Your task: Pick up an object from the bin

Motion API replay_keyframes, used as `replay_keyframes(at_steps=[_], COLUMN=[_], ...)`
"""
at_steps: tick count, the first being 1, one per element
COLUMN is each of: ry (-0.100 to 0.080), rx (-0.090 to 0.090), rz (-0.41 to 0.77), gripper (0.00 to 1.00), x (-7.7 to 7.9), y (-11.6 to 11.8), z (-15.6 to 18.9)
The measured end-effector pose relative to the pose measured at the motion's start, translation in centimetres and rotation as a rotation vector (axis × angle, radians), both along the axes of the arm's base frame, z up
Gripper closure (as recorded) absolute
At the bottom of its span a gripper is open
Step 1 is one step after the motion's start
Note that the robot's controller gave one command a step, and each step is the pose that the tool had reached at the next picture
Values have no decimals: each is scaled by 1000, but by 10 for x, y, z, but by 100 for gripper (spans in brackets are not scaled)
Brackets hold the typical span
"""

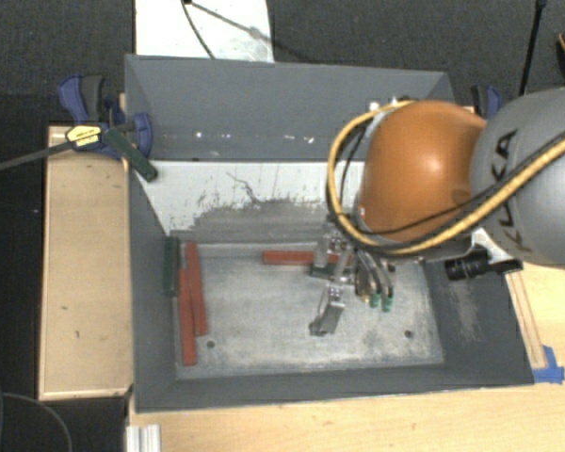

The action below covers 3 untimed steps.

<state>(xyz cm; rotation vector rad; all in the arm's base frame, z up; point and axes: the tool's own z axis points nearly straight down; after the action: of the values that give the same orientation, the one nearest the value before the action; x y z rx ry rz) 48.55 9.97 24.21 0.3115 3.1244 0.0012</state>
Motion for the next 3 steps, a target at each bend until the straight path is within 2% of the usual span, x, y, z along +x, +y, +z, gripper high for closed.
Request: replay_keyframes(at_steps=[1, 2, 3], ry=[1, 5, -1], rx=[-2, -1, -1], rz=[-143, -96, -49], gripper=[0, 0, 0], x=[65, 101, 108], y=[-38, -67, -68], z=[-65, -163, -172])
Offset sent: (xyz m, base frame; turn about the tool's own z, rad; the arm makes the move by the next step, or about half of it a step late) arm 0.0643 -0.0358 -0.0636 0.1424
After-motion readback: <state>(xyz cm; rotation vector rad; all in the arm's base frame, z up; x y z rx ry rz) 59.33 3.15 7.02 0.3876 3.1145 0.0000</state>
